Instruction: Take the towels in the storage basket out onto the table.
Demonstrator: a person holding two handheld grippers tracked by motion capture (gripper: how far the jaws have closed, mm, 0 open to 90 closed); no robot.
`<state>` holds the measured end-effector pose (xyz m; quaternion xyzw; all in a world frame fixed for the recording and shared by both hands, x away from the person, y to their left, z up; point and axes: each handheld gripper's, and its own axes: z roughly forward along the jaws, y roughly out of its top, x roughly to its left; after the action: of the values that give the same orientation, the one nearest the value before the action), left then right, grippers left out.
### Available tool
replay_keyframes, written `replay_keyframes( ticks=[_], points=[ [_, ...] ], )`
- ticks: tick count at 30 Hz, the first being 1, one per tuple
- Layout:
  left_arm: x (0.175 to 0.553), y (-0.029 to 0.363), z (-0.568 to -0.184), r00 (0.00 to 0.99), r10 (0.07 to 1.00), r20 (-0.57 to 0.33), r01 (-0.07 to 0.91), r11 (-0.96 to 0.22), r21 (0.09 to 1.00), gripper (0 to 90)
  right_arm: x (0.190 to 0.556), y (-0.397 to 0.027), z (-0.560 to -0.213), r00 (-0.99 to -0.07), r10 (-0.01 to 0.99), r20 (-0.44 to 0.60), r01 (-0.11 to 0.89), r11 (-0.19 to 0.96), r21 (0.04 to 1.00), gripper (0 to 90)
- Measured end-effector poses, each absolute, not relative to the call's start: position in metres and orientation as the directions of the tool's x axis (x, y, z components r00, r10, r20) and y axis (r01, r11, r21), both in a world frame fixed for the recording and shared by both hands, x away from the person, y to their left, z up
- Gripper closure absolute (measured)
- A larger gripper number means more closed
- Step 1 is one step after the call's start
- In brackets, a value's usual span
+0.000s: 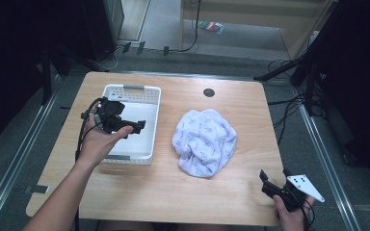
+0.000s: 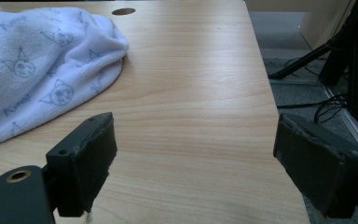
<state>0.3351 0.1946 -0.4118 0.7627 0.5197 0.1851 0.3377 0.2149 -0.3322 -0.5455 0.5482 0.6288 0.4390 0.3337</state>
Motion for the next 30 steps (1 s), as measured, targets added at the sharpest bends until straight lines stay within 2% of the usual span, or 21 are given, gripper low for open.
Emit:
replay_keyframes(
  ticks=[16,30],
  points=[
    [0.298,0.252,-0.415,0.319,0.946,-0.055,0.623,-0.166,0.765,0.0,0.215,-0.332,-0.546,-0.173,0.983,0.062,0.399,0.012,0.917,13.2],
    [0.257,0.307,-0.438,0.227,0.969,-0.096,0.573,-0.053,0.818,0.0,0.215,-0.332,-0.546,-0.17,0.983,0.062,0.401,0.012,0.916,13.3]
  ],
)
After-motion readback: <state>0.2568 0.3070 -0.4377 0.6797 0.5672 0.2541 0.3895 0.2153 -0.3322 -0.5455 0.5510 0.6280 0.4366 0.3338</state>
